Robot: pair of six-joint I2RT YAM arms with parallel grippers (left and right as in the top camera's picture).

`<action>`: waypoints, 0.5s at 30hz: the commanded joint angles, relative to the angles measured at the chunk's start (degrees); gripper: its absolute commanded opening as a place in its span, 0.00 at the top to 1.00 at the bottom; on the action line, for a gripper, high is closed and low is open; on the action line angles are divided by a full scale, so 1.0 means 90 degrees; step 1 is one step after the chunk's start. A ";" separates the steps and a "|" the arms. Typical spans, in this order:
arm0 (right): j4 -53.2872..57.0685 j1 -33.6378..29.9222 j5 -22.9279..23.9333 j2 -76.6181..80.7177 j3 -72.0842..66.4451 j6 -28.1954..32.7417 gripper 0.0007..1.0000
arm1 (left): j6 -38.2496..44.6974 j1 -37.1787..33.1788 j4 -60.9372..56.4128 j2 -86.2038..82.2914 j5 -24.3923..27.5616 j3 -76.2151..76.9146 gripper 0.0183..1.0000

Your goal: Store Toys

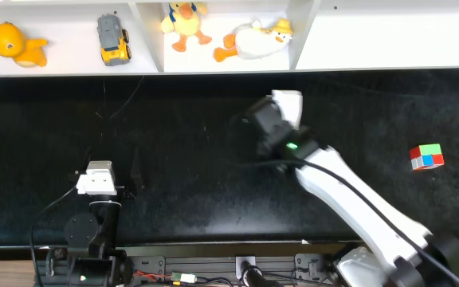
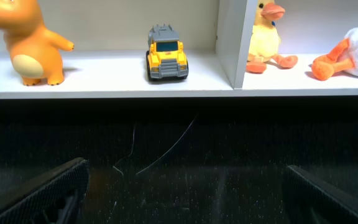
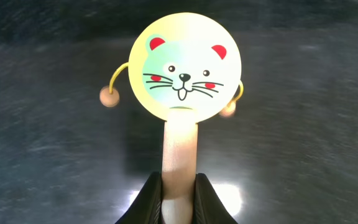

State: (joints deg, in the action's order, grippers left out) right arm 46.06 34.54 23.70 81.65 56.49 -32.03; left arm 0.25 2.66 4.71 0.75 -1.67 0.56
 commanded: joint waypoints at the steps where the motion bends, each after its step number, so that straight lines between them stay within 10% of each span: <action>1: -0.0015 -0.0699 0.0206 -0.1188 -0.0641 0.0345 0.94 | 0.0119 0.0022 0.0017 -0.0066 0.0058 -0.0007 0.00; 15: -0.0918 -0.2977 -0.0352 -0.1190 -0.0517 0.2618 0.94 | 0.0119 0.0022 0.0017 -0.0066 0.0058 -0.0010 0.00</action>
State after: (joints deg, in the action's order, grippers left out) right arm 40.84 10.15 23.40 69.30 50.76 -14.74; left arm 0.25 2.66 4.71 0.75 -1.65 0.56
